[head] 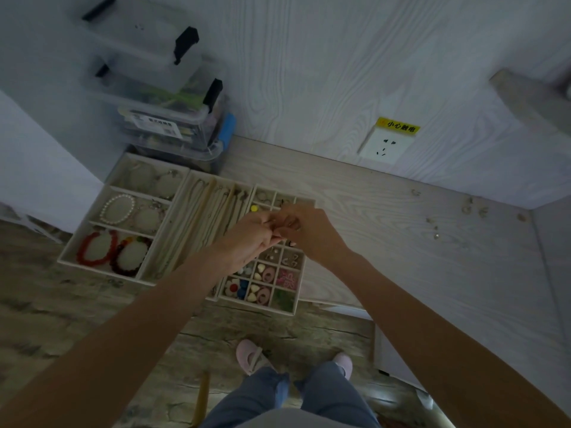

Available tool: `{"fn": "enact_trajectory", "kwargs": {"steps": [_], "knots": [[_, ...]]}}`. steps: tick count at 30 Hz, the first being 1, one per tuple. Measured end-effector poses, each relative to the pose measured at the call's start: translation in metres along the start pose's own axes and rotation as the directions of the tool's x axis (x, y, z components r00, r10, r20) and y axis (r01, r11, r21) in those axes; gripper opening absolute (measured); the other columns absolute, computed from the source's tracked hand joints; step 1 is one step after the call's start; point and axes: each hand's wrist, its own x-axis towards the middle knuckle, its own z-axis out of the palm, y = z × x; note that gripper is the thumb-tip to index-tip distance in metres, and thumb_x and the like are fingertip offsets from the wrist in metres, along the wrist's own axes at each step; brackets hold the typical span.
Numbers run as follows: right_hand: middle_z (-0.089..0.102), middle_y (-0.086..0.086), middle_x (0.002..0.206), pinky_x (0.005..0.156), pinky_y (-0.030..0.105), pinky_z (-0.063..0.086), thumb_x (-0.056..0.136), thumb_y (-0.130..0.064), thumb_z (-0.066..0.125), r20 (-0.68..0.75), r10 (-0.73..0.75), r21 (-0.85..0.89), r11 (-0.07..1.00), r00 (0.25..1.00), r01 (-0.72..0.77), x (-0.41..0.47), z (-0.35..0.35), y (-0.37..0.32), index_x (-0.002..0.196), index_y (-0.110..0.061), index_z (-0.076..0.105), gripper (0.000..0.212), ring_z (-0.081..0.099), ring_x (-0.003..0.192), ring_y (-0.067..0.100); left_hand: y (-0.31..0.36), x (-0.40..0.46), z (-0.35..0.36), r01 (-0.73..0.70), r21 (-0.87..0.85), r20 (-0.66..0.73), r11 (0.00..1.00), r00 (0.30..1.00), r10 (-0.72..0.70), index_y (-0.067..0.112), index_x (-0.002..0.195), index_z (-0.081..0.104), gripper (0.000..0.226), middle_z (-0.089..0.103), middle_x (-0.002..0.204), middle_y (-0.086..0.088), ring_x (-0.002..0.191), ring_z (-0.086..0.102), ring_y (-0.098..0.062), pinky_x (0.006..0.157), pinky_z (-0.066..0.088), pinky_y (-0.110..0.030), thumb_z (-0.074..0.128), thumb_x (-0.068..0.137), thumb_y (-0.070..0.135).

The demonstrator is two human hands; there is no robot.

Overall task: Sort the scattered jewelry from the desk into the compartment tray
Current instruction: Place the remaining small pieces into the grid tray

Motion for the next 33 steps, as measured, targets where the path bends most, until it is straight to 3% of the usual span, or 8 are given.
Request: {"fn": "enact_trajectory", "kwargs": {"steps": [4, 6, 10, 14, 21, 27, 30, 33], "knots": [[0.063, 0.0, 0.074, 0.055, 0.008, 0.048, 0.084, -0.001, 0.064, 0.01, 0.043, 0.146, 0.988, 0.999, -0.044, 0.002, -0.003, 0.001, 0.091, -0.001, 0.066, 0.007, 0.06, 0.058, -0.002, 0.002, 0.002, -0.003, -0.079, 0.126, 0.03, 0.989, 0.997, 0.076, 0.004, 0.119, 0.053, 0.05, 0.064, 0.102, -0.004, 0.091, 0.064, -0.005, 0.081, 0.05, -0.016, 0.031, 0.084, -0.023], [0.062, -0.002, 0.068, 0.057, 0.008, 0.05, 0.083, 0.001, 0.065, -0.021, 0.084, 0.22, 0.972, 0.996, -0.078, 0.006, -0.006, 0.006, 0.088, -0.001, 0.067, 0.006, 0.059, 0.05, -0.007, 0.002, 0.003, -0.009, -0.125, 0.28, -0.029, 0.952, 0.99, 0.138, 0.006, 0.114, 0.056, 0.038, 0.063, 0.106, -0.006, 0.091, 0.063, 0.0, 0.076, 0.046, -0.009, 0.036, 0.089, -0.016], [0.064, -0.005, 0.068, 0.064, 0.004, 0.048, 0.08, 0.0, 0.069, -0.104, 0.134, 0.242, 0.965, 0.986, -0.106, 0.013, -0.015, 0.019, 0.087, -0.003, 0.071, 0.008, 0.06, 0.055, -0.007, -0.009, 0.014, -0.041, -0.116, 0.6, -0.151, 0.792, 0.955, 0.255, 0.011, 0.128, 0.052, 0.045, 0.053, 0.133, -0.004, 0.118, 0.051, -0.012, 0.078, 0.039, -0.005, 0.035, 0.092, -0.009], [0.063, -0.006, 0.073, 0.062, -0.004, 0.037, 0.079, -0.007, 0.071, -0.11, 0.166, 0.163, 0.976, 0.98, -0.148, 0.017, -0.017, 0.029, 0.084, -0.005, 0.072, 0.005, 0.055, 0.067, -0.006, -0.013, 0.016, -0.06, -0.101, 0.783, -0.128, 0.614, 0.939, 0.318, 0.019, 0.134, 0.046, 0.051, 0.045, 0.14, -0.002, 0.126, 0.045, -0.019, 0.094, 0.037, -0.024, 0.04, 0.091, -0.007], [0.069, 0.011, 0.092, 0.064, -0.003, 0.039, 0.08, 0.0, 0.068, -0.082, 0.192, 0.052, 0.981, 0.978, -0.188, 0.016, -0.01, 0.04, 0.09, 0.0, 0.072, 0.01, 0.057, 0.08, 0.01, -0.016, 0.015, -0.064, -0.085, 0.857, -0.068, 0.508, 0.959, 0.274, 0.022, 0.144, 0.034, 0.065, 0.033, 0.15, -0.004, 0.137, 0.033, -0.021, 0.105, 0.032, -0.03, 0.04, 0.088, -0.011], [0.064, 0.011, 0.107, 0.08, 0.02, 0.039, 0.089, -0.006, 0.057, 0.154, 0.131, -0.334, 0.94, 0.979, -0.073, 0.013, -0.006, 0.038, 0.096, -0.002, 0.071, 0.015, 0.06, 0.1, 0.022, -0.017, 0.017, -0.062, -0.074, 0.855, -0.088, 0.513, 0.955, 0.284, 0.024, 0.144, 0.033, 0.065, 0.033, 0.15, -0.004, 0.124, 0.047, -0.026, 0.077, 0.043, -0.023, 0.041, 0.089, -0.009], [0.06, 0.016, 0.106, 0.082, 0.028, 0.043, 0.086, 0.005, 0.052, 0.245, 0.151, -0.424, 0.905, 0.958, -0.034, 0.016, -0.004, 0.035, 0.093, 0.005, 0.07, 0.019, 0.061, 0.097, 0.028, -0.017, 0.017, -0.061, -0.078, 0.854, -0.085, 0.515, 0.955, 0.285, 0.023, 0.145, 0.033, 0.066, 0.033, 0.15, -0.005, 0.129, 0.042, -0.024, 0.085, 0.042, -0.023, 0.041, 0.088, -0.01], [0.05, 0.009, 0.09, 0.069, 0.026, 0.039, 0.081, 0.009, 0.049, 0.284, 0.217, -0.456, 0.887, 0.934, -0.067, 0.02, 0.0, 0.033, 0.076, 0.002, 0.063, 0.016, 0.056, 0.082, 0.022, -0.018, 0.018, -0.061, -0.079, 0.855, -0.088, 0.512, 0.952, 0.294, 0.022, 0.145, 0.033, 0.065, 0.033, 0.15, -0.006, 0.129, 0.042, -0.024, 0.089, 0.041, -0.025, 0.042, 0.088, -0.009]]}}
